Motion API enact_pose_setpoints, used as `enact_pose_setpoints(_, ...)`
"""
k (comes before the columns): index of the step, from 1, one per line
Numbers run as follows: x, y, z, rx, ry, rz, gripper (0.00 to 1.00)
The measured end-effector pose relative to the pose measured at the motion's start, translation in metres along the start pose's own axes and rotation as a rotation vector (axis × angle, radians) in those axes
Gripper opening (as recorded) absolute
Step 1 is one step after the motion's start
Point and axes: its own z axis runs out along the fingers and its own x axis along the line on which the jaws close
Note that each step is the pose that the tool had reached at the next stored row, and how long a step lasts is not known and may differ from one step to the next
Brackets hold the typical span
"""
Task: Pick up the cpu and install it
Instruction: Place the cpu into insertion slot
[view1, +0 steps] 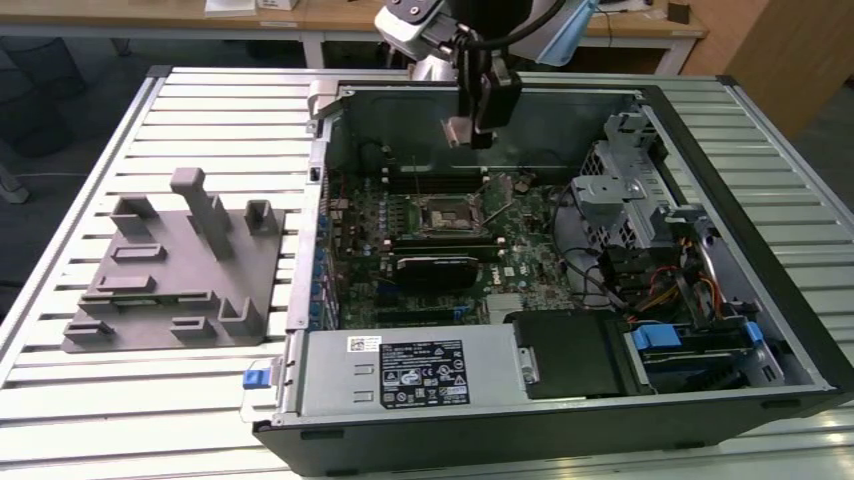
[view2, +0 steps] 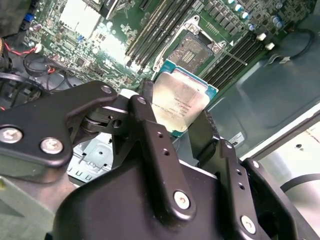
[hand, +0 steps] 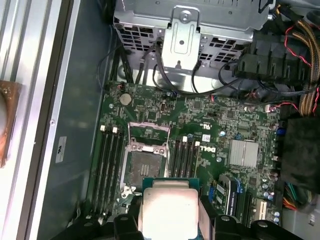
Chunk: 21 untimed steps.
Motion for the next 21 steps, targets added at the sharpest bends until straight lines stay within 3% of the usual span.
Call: enact_pose_setpoints(21, 0.0, -0.0007, 0.0095, -0.0006, -0.0023, 0.001, 0.53)
